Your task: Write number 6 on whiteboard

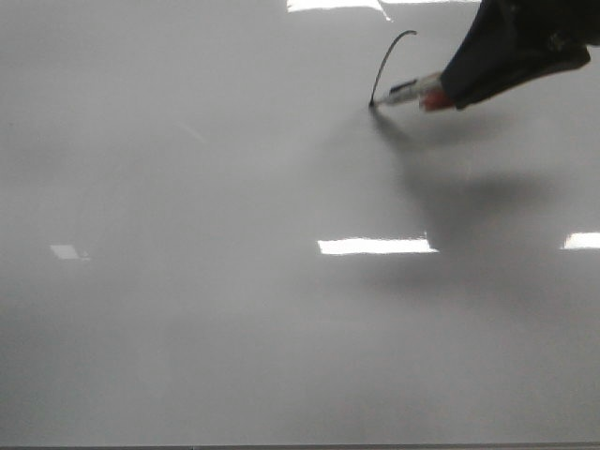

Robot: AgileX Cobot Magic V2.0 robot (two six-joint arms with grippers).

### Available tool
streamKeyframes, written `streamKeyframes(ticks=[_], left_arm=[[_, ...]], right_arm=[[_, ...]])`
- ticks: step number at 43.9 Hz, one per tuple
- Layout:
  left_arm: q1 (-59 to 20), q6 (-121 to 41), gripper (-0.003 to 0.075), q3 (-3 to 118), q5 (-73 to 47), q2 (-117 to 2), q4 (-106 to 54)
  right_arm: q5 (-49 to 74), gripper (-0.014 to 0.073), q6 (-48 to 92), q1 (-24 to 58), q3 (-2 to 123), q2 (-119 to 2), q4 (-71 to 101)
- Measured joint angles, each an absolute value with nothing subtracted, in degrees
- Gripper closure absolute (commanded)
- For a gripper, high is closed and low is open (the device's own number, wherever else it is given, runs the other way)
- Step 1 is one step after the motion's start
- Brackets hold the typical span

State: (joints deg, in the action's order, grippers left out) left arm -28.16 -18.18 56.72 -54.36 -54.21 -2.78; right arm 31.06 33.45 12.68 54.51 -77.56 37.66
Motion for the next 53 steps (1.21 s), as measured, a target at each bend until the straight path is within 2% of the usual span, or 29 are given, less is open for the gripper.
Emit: streamKeyframes(ticks=[9,18,24,31,41,53], left_arm=[[-28.16,-18.18,0.0282,56.72,-54.36,-54.21,-2.78],[-28.16,-18.18,0.0282,56.72,-54.21,-54.21,-2.78],[-28.16,-18.18,0.0282,56.72,-53.66,-54.21,-2.78],[-29.18,-24.88,0.0281,56.72,-52.73,-54.34,-6.04],[-37.83,-33.98,0.0281,59.51,-51.93,-60.74,-14.15],[-50.58,-40.29,0.0281,66.22,-49.4,-73.33,-14.79]], right_arm=[[30.65,0.0651,33.2,10.12,55.09,-75.5,34.4],[28.41,0.0651,32.88,12.01,58.0,-76.08,34.27],[33.09,0.0651,34.11,13.12,59.07,-75.27,34.27],[42.47,0.0651,41.86,13.51,58.75,-67.43,34.16],[59.02,0.0651,55.4,17.99,56.52,-57.48,34.16],[64.0,0.0651,56.41,19.97,56.5,-54.92,34.16]])
